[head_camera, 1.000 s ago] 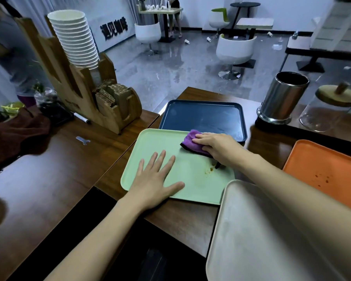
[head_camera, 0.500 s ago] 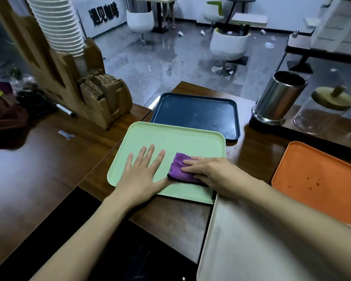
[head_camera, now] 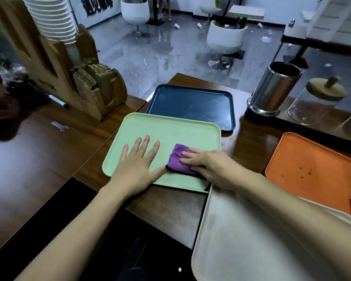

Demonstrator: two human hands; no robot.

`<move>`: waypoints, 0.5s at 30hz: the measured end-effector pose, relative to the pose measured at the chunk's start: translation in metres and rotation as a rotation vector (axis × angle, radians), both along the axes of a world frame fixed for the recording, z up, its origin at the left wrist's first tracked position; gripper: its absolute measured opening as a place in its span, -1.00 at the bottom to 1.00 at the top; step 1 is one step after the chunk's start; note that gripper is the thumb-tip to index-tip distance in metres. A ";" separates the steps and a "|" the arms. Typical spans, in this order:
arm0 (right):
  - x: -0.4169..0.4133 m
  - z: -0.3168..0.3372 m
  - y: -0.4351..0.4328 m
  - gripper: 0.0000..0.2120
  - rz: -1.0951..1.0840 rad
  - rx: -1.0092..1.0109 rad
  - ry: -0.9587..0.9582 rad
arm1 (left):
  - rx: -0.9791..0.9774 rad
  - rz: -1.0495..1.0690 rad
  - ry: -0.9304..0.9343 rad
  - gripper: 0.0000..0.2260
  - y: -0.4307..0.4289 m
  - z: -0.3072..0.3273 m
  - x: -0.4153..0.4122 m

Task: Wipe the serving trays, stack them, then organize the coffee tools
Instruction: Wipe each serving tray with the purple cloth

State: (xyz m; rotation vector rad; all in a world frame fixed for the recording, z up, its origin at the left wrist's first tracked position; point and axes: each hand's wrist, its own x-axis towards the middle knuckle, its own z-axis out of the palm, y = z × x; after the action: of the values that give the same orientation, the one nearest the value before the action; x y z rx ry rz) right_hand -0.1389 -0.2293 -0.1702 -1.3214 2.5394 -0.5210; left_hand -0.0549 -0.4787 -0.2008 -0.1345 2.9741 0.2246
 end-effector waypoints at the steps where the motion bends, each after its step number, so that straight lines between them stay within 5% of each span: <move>1: 0.008 0.001 0.000 -0.59 0.010 0.003 0.001 | -0.012 -0.001 0.004 -0.15 0.000 0.001 0.000; 15: 0.050 0.010 -0.012 -0.56 0.067 0.130 0.066 | -0.022 0.023 0.073 -0.42 0.006 0.001 0.004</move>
State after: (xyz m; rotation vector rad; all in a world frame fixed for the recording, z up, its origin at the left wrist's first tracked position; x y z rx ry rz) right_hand -0.0894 -0.2410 -0.1604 -1.3915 2.5228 -0.2982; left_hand -0.0504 -0.4724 -0.2002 -0.1661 3.0499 0.2037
